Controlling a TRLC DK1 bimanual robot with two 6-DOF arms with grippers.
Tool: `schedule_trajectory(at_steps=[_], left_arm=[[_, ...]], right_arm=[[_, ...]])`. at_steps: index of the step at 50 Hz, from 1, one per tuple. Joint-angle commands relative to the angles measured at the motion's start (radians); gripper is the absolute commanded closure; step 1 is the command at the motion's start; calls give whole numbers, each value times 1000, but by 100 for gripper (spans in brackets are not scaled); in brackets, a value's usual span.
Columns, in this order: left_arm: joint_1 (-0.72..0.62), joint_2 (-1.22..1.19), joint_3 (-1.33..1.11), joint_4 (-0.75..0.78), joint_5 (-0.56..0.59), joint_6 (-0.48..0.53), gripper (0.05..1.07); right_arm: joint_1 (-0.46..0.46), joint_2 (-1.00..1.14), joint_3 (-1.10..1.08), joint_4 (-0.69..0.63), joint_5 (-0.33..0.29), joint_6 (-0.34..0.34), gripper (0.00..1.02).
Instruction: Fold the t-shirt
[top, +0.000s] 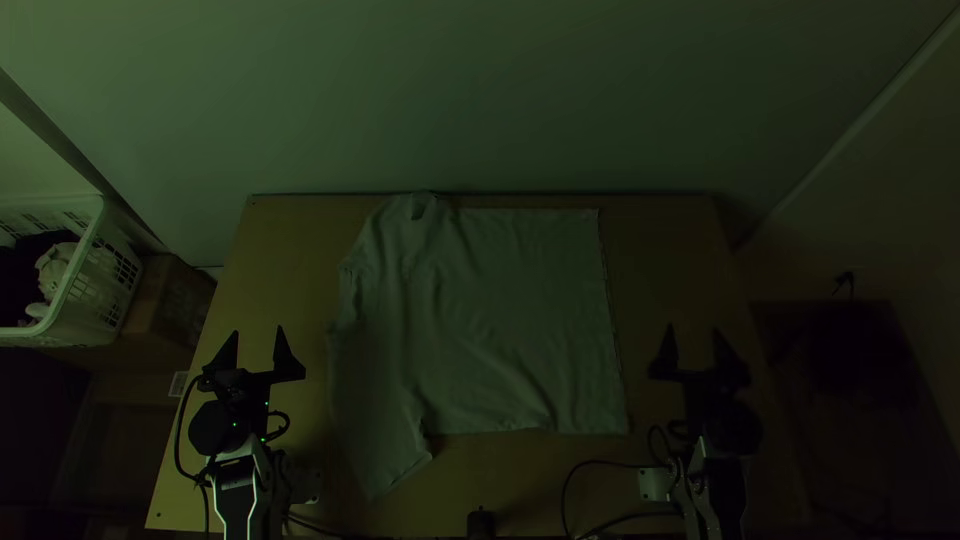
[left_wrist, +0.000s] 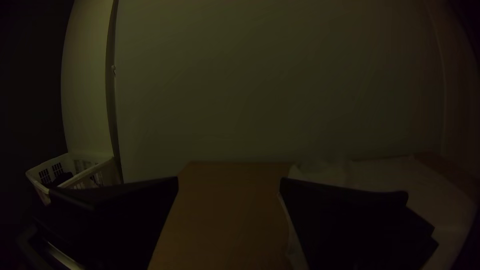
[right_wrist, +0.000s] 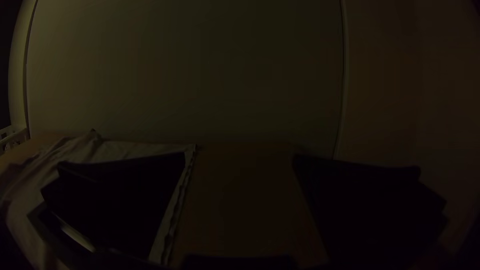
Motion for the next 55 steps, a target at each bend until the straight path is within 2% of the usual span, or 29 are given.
schedule_trajectory(at_steps=[1,50,55], left_arm=[[5,-4,-50,-16,-1,14,10],[5,-4,-50,-16,-1,14,10],[-4,-4,-50,-16,-1,-52,10]], right_arm=[[-2,-7,-14,-20,10,12,4],[-2,-7,-14,-20,10,12,4],[-2,-7,-14,-20,10,12,4]])
